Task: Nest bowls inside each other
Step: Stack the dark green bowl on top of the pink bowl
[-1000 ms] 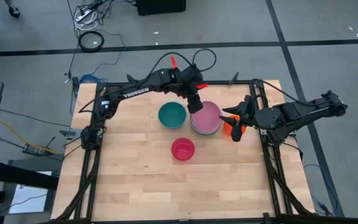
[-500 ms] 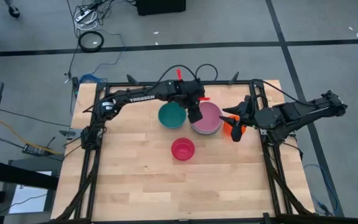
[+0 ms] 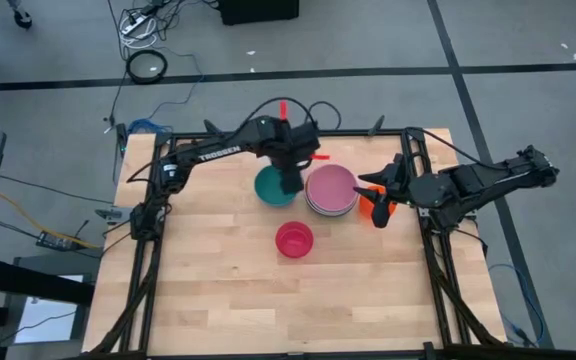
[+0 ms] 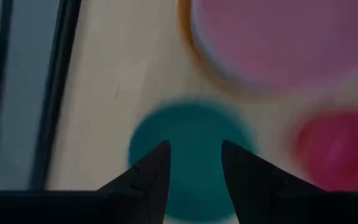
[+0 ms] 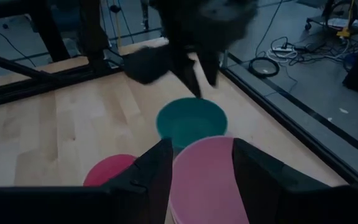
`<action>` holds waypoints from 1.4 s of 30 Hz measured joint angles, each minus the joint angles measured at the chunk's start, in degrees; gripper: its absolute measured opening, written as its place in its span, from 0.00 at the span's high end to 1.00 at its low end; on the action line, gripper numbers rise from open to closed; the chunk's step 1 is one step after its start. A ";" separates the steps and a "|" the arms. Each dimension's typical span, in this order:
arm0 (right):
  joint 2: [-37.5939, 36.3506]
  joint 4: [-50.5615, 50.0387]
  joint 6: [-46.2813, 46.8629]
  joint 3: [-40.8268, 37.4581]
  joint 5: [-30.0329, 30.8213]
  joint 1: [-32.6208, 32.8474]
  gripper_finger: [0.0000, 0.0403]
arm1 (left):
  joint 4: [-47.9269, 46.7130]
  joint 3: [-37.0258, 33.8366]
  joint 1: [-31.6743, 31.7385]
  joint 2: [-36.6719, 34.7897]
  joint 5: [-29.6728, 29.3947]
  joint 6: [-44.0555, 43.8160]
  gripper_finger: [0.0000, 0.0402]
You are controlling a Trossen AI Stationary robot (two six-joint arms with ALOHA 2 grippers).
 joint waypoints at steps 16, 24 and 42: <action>0.97 -3.15 3.96 -0.08 -1.15 0.17 0.61 | -4.92 -16.54 -0.80 -3.34 5.54 12.00 0.62; 3.16 -2.87 4.61 -0.06 -1.82 0.20 0.61 | 1.53 -26.28 -0.79 -3.34 7.42 12.28 0.62; 5.62 -2.87 4.76 -0.06 -1.97 0.04 0.61 | 14.28 -30.97 -1.05 -3.10 10.28 12.58 0.63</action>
